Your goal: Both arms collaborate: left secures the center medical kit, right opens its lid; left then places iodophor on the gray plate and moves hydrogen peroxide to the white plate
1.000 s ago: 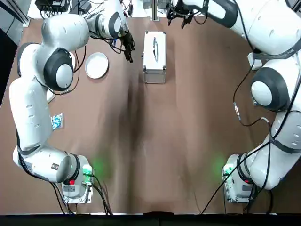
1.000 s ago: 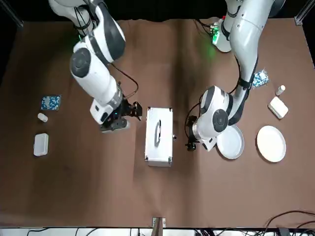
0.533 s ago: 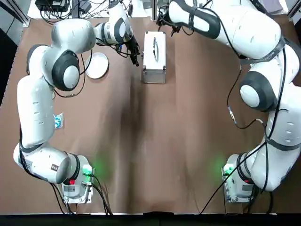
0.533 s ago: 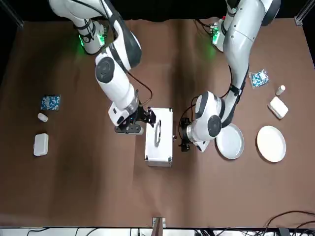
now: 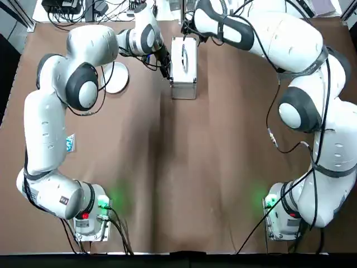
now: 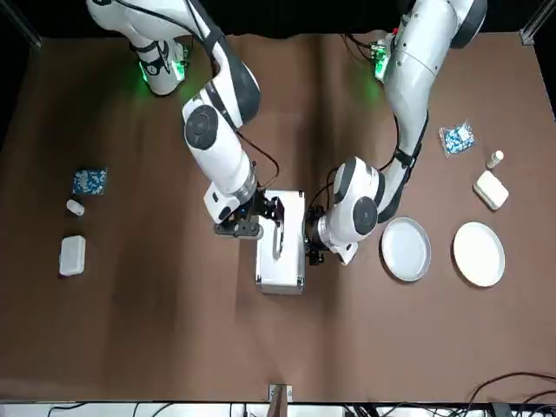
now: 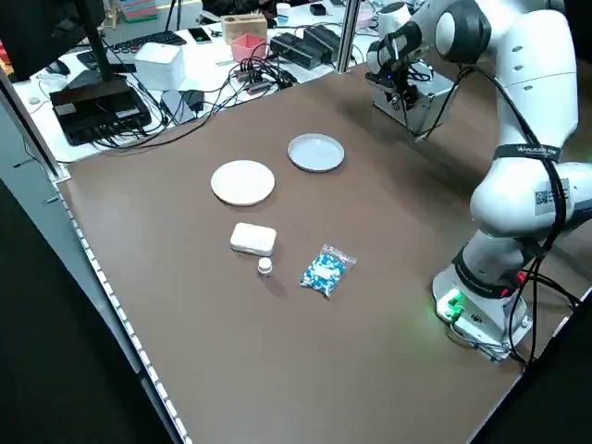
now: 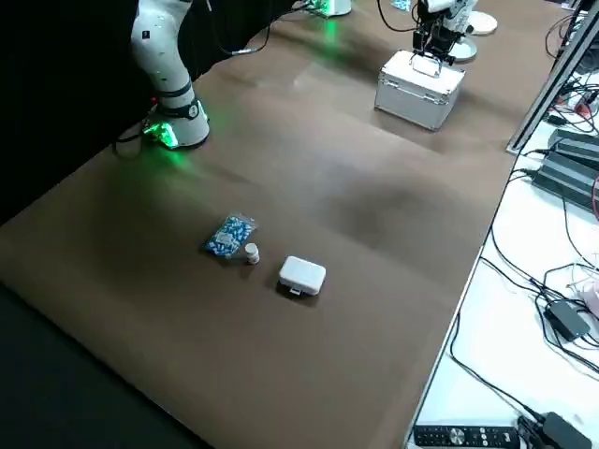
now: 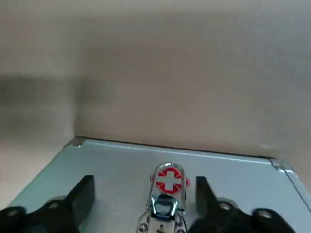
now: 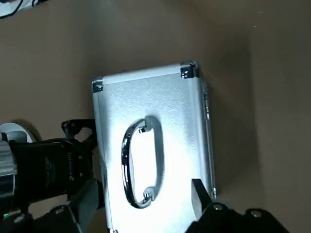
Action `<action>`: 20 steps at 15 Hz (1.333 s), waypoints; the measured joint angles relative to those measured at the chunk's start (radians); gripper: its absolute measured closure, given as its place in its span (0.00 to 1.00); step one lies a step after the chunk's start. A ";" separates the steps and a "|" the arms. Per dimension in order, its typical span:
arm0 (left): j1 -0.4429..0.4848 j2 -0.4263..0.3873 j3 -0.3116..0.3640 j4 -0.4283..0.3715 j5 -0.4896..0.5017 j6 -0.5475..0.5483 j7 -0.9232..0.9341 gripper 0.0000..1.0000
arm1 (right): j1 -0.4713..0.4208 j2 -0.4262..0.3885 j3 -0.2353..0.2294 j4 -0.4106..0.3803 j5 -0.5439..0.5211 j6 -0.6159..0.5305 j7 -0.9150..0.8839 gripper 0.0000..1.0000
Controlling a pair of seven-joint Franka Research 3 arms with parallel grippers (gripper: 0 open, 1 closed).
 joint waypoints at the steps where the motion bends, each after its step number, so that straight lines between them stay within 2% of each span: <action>1: -0.001 0.000 0.000 0.002 0.000 0.000 -0.001 0.12 | 0.006 0.007 0.000 0.001 0.000 0.014 0.006 0.14; 3: 0.000 0.000 0.001 0.004 0.000 0.000 -0.006 0.15 | 0.014 0.023 0.000 0.002 0.000 0.029 0.012 0.14; 8: 0.001 0.001 0.007 0.012 0.000 0.012 -0.017 0.62 | 0.018 0.038 -0.002 0.005 -0.001 0.040 0.012 0.14; 9: 0.000 0.001 0.008 0.013 0.000 0.012 -0.017 0.65 | 0.018 0.039 -0.002 0.006 -0.001 0.040 0.012 0.14; 11: 0.000 0.001 0.009 0.015 0.001 0.014 -0.017 0.69 | 0.018 0.039 -0.003 0.007 -0.001 0.040 0.012 0.14; 20: -0.001 0.001 0.009 0.016 0.002 0.013 -0.032 0.69 | 0.027 0.048 -0.003 0.008 -0.011 0.068 0.012 0.14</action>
